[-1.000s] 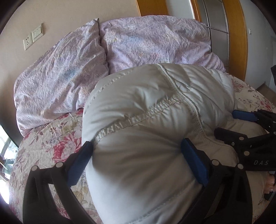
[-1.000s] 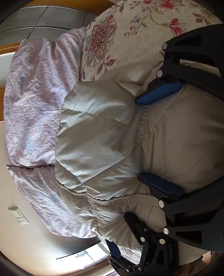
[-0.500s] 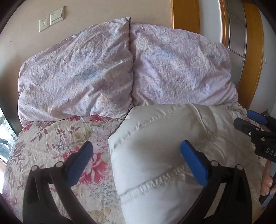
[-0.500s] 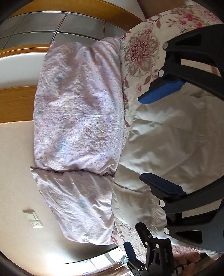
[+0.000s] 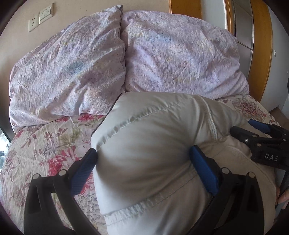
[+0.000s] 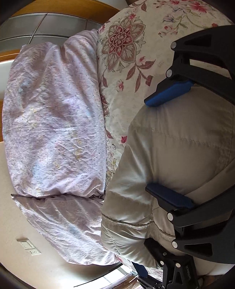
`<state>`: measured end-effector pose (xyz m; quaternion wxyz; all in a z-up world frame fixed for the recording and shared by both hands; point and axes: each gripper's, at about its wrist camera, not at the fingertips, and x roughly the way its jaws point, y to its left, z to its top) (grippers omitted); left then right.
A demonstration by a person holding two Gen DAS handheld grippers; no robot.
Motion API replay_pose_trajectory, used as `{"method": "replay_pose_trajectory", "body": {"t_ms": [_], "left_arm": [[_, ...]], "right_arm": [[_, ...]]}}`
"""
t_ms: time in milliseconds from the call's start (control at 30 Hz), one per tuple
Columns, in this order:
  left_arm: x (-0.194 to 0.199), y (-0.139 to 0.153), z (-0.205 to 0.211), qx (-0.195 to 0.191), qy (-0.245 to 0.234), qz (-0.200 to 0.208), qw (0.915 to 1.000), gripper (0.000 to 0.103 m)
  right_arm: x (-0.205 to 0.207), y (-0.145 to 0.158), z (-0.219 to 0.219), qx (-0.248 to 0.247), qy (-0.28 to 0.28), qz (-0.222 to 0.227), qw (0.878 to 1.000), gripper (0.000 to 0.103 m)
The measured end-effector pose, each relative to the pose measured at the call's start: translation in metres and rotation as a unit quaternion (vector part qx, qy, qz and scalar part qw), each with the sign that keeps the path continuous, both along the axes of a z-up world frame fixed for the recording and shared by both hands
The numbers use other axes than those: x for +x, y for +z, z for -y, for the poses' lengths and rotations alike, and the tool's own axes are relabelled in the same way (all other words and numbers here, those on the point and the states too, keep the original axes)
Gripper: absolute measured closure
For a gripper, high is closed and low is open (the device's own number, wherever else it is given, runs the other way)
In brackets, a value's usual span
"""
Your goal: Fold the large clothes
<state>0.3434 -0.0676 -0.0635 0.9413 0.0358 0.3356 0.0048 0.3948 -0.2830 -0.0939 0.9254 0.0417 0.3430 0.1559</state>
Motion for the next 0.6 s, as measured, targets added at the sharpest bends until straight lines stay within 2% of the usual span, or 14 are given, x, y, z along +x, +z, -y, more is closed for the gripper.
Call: {"method": "replay_pose_trajectory", "body": {"t_ms": [233, 600], "left_arm": [[0.002, -0.005, 0.001, -0.001, 0.002, -0.003, 1.0, 0.002], [0.002, -0.009, 0.001, 0.005, 0.008, 0.004, 0.9999, 0.002]], "right_arm": [[0.007, -0.007, -0.001, 0.002, 0.005, -0.019, 1.0, 0.012], [0.013, -0.013, -0.004, -0.003, 0.004, -0.019, 1.0, 0.012]]}}
